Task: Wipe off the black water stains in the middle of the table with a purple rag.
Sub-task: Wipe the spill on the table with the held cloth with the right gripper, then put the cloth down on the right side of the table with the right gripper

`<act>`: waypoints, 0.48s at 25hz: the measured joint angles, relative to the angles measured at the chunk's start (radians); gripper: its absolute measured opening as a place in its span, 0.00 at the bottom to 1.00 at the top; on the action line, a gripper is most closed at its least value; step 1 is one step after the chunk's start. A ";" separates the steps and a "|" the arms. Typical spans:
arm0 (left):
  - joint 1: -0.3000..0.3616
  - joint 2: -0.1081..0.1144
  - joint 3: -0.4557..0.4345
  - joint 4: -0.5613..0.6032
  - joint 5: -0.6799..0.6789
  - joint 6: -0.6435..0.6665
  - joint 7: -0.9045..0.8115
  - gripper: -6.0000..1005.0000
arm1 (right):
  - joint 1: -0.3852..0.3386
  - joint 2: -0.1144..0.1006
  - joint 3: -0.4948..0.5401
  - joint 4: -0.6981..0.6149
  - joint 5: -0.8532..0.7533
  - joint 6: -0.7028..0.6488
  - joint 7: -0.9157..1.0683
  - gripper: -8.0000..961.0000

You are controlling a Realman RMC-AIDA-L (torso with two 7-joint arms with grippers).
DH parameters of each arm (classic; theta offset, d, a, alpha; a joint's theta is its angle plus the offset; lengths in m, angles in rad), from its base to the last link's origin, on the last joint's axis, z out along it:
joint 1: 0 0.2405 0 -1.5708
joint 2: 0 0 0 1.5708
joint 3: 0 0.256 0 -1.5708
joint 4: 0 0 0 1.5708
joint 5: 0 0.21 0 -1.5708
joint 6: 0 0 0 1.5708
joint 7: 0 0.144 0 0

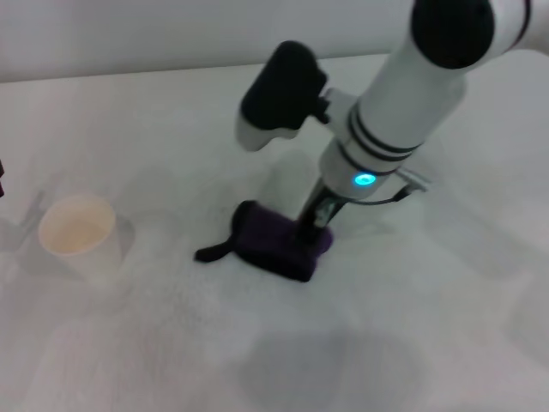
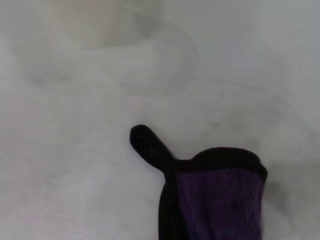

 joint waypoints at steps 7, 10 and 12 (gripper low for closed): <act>-0.002 0.001 -0.002 0.003 0.000 0.000 0.000 0.88 | -0.081 -0.005 0.190 0.026 -0.191 0.060 0.001 0.14; -0.007 0.002 -0.002 0.003 0.000 0.002 0.000 0.88 | -0.125 -0.007 0.273 0.058 -0.267 0.084 -0.004 0.14; -0.009 0.002 -0.002 0.004 0.000 0.003 0.000 0.88 | -0.144 -0.010 0.322 0.067 -0.297 0.090 -0.014 0.14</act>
